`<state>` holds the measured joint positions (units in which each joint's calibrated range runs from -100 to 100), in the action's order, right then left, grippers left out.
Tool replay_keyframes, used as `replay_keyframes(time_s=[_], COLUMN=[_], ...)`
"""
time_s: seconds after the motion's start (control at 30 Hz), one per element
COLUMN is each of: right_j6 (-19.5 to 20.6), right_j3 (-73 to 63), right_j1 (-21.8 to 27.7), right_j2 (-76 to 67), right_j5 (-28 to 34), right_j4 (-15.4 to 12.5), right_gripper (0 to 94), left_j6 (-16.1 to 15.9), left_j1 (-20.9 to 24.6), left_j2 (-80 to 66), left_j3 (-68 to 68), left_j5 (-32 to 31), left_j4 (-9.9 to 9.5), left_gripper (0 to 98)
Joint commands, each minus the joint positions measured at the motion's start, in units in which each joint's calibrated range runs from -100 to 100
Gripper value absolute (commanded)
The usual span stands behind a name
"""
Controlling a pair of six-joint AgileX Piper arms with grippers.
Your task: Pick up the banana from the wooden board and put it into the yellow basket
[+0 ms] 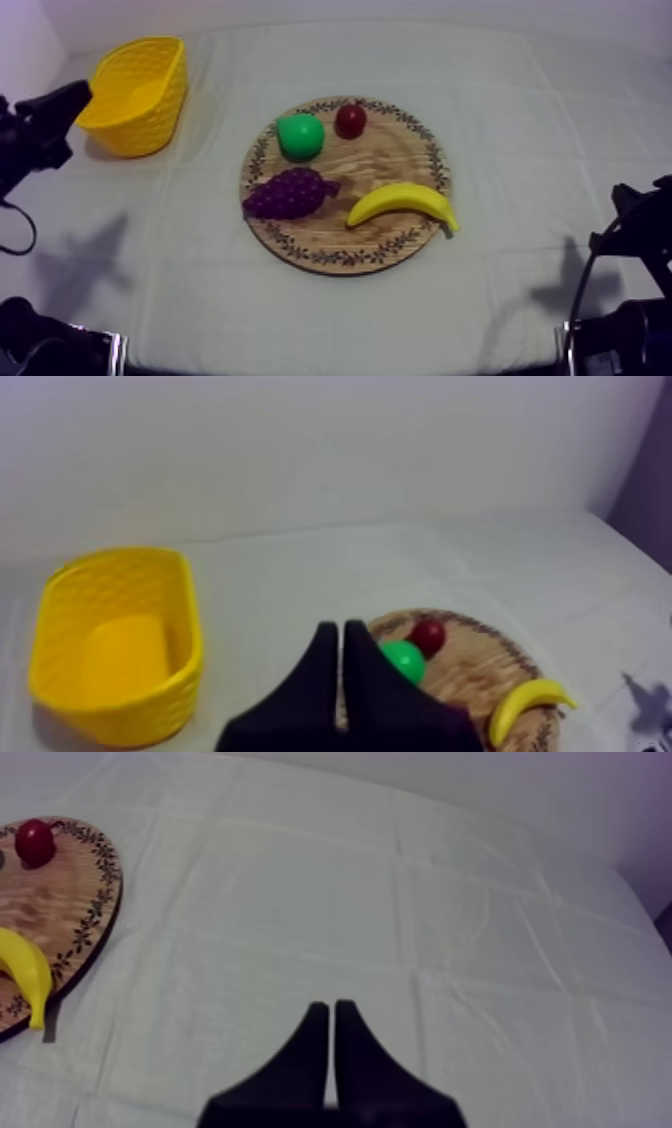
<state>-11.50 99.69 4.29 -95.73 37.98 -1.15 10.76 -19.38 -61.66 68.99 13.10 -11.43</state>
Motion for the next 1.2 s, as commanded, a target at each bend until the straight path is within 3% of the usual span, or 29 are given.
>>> replay_keyframes(time_s=[0.0, 0.2, 0.4, 0.57, 0.83, 1.17], right_j6=[0.0, 0.0, 0.0, -0.01, -0.01, -0.01], right_j3=[-0.03, -0.03, -0.03, -0.03, -0.03, -0.03], right_j1=[0.0, 0.0, 0.0, 0.0, 0.0, 0.0], right_j2=[-0.02, -0.02, -0.02, -0.02, -0.02, -0.02], right_j5=[-0.08, -0.08, -0.08, -0.08, -0.08, -0.08], right_j4=[0.01, 0.01, 0.01, 0.01, 0.01, 0.01], right_gripper=[0.3, 0.3, 0.3, 0.3, 0.3, 0.3], left_j6=[-1.06, -4.17, -3.28, -2.77, -1.05, -0.71], left_j1=[-4.13, -11.29, -18.19, -21.99, -26.32, -28.98], left_j2=[6.72, 15.98, 24.86, 31.57, 39.47, 48.19], left_j3=[-7.07, -19.11, -28.55, -31.86, -32.45, -35.84], left_j5=[2.69, 9.23, 14.55, 15.42, 18.05, 24.97], left_j4=[-0.06, -0.34, -4.19, -5.9, -7.68, -7.74], left_gripper=[0.4, 0.6, 0.9, 1.4, 1.8, 1.9])
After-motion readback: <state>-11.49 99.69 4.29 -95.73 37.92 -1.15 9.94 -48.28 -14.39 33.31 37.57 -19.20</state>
